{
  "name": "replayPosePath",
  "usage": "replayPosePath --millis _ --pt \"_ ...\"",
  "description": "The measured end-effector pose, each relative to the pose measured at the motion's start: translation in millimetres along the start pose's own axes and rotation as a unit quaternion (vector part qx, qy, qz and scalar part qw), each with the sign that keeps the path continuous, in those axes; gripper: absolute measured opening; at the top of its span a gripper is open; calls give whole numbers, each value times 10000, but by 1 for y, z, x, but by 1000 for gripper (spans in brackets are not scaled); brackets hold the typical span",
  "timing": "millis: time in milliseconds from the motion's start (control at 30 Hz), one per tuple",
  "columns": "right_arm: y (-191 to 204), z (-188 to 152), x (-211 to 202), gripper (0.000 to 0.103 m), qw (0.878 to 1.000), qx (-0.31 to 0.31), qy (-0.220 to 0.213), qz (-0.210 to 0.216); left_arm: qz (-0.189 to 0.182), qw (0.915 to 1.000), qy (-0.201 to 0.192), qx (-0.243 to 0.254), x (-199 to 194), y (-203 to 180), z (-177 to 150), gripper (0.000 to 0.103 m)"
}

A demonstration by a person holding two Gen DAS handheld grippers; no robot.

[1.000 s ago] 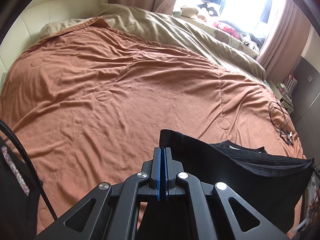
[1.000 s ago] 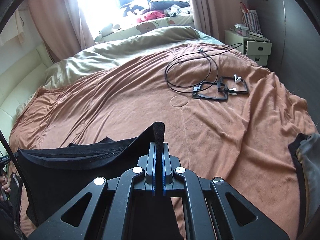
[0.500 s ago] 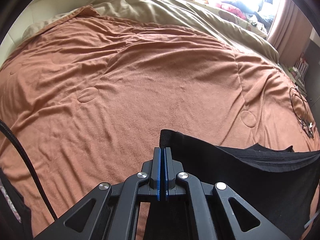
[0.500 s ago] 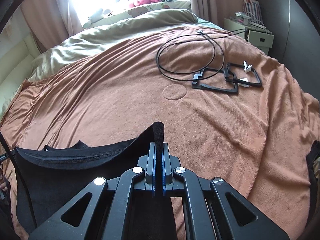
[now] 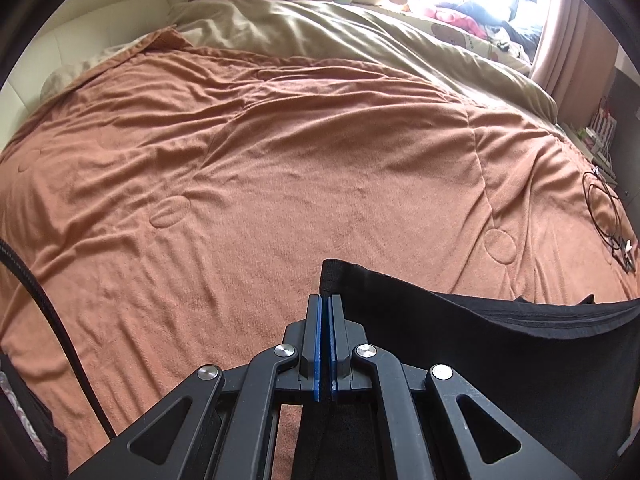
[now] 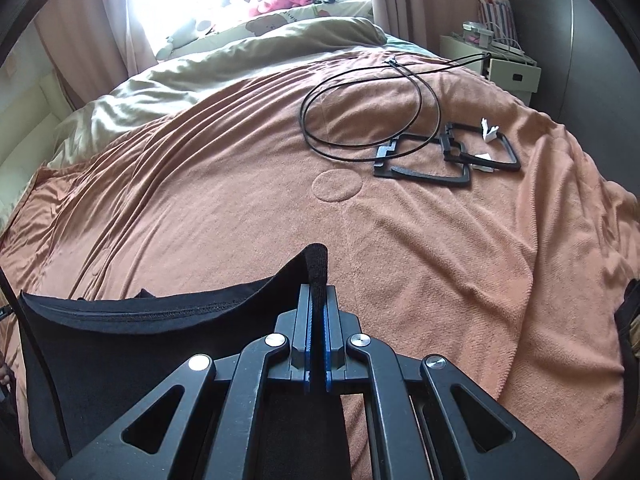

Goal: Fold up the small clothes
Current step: 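Lift the folded t-shirt off the bed with both tools, then lower the held t-shirt onto the bed and open both tools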

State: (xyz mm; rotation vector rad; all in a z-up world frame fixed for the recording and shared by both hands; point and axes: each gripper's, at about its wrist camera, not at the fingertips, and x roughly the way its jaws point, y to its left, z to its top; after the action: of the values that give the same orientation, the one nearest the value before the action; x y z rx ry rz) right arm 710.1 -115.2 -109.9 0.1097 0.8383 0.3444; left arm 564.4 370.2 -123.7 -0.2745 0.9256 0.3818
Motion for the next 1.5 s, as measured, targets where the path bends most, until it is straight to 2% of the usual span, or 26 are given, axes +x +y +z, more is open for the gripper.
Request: replayPosePath --millis 200,300,367,433,567,600,800,933,1233,1367,1500 --pt "4 4 24 0 9999 -86 79 -92 155 9998 98 72 19 -5 6 3" --pt "2 2 47 1 9994 -17 317 -114 291 9989 342 90 43 -4 2 3" --pt "-3 0 65 1 9978 153 620 -159 391 9972 627 116 61 -4 -3 4" --pt "-6 1 69 6 9969 272 696 -248 477 9955 807 112 70 -3 -7 4" --pt "-1 4 52 36 9978 83 518 -396 385 9967 710 96 59 0 -9 4" --pt "3 4 45 38 9982 -13 450 -396 363 9970 682 111 55 -1 -9 4" --pt "31 0 21 38 9983 -399 411 -87 54 9982 562 191 30 -23 -7 5" --pt "57 -6 25 38 9957 -648 621 245 -113 9974 570 432 25 -50 -10 12" --pt "102 -4 84 38 9866 -945 1189 591 -277 9932 863 735 59 -92 -23 13" --pt "129 4 110 38 9848 -1220 1162 415 -218 9924 832 880 76 -104 -22 13" --pt "135 13 129 38 9875 -1099 1092 300 -167 9934 771 831 85 -106 -15 13"
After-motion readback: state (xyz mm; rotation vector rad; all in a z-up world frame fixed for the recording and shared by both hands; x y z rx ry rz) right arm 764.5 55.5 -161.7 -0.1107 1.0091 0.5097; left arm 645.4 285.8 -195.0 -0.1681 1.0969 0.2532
